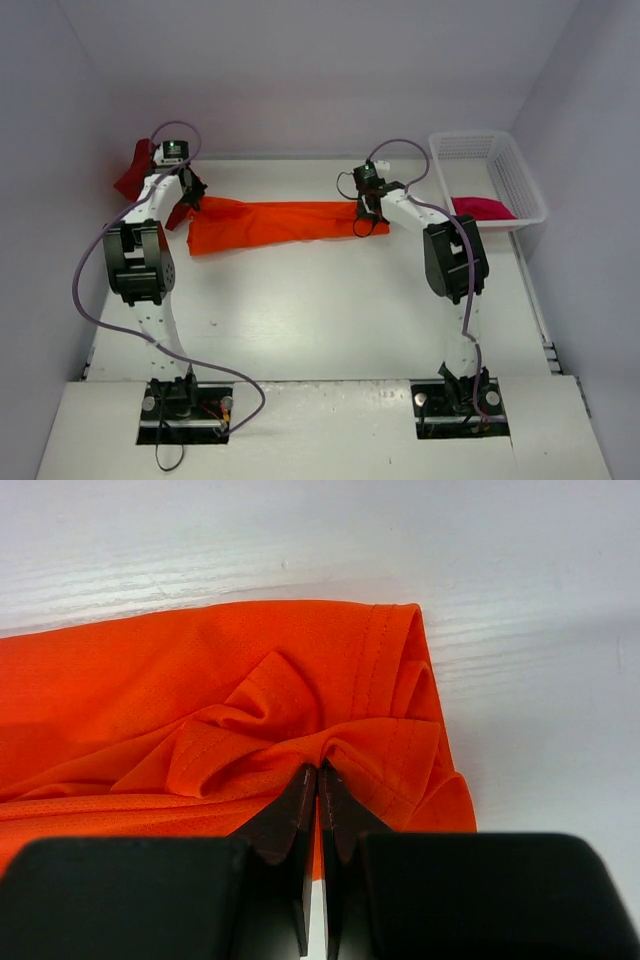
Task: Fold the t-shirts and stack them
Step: Fold the other side of the tshirt into a rectangle
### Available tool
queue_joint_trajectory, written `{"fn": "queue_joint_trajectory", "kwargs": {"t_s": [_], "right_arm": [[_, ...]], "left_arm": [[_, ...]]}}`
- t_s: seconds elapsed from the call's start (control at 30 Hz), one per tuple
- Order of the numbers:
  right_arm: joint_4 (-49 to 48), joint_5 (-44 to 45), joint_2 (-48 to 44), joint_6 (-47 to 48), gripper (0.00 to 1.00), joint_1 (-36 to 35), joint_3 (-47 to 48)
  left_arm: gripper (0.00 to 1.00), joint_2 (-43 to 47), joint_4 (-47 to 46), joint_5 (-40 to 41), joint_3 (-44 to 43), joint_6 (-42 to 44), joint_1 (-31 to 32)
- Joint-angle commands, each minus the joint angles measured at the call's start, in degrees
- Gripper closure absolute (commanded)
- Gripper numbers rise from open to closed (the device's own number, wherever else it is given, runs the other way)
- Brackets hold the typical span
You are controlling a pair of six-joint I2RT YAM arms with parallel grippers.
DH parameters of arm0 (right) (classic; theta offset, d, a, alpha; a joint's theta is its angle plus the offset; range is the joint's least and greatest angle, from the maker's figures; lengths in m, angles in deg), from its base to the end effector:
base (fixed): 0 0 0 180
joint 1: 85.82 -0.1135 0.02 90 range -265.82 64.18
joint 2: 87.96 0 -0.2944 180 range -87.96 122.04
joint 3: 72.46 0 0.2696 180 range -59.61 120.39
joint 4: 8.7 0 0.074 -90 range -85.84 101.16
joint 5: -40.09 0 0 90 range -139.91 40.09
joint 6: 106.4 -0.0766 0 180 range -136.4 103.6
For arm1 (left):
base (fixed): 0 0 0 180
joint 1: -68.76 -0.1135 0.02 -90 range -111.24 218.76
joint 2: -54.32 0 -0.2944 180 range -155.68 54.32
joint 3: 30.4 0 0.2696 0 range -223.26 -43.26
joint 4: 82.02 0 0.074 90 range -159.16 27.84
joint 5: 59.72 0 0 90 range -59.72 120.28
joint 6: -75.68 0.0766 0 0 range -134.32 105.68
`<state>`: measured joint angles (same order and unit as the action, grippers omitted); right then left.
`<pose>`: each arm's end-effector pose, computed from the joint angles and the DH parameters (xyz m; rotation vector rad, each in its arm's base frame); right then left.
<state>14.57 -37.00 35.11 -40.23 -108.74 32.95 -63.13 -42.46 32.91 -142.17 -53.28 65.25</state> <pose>0.5131 0.1984 0.1810 0.1350 2.2654 0.1751 0.5288 0.0360 0.2412 -0.8803 2.2036 -0.2456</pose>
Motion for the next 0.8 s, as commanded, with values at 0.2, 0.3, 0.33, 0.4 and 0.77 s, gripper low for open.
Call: {"fn": "queue_joint_trajectory", "kwargs": {"t_s": [0.2,0.3,0.33,0.4,0.77], "right_arm": [[-0.4,0.4,2.5,1.7,1.0,1.6,3.9],[-0.5,0.1,3.1,1.8,1.0,1.7,4.7],[-0.5,0.0,3.1,1.9,1.0,1.8,4.8],[-0.7,-0.2,3.1,2.0,1.0,2.0,5.3],[-0.7,-0.7,3.9,2.9,0.47,2.9,7.8]], "left_arm": [[1.0,0.5,-4.7,1.8,-4.8,1.9,-0.6],[1.0,-0.1,-5.0,1.8,-5.2,1.9,-0.6],[1.0,-0.2,-5.0,1.8,-5.3,2.0,-0.6],[1.0,-0.3,-5.1,1.8,-5.4,2.0,-0.6],[1.0,0.1,-6.5,1.9,-4.5,2.2,-0.6]]}}
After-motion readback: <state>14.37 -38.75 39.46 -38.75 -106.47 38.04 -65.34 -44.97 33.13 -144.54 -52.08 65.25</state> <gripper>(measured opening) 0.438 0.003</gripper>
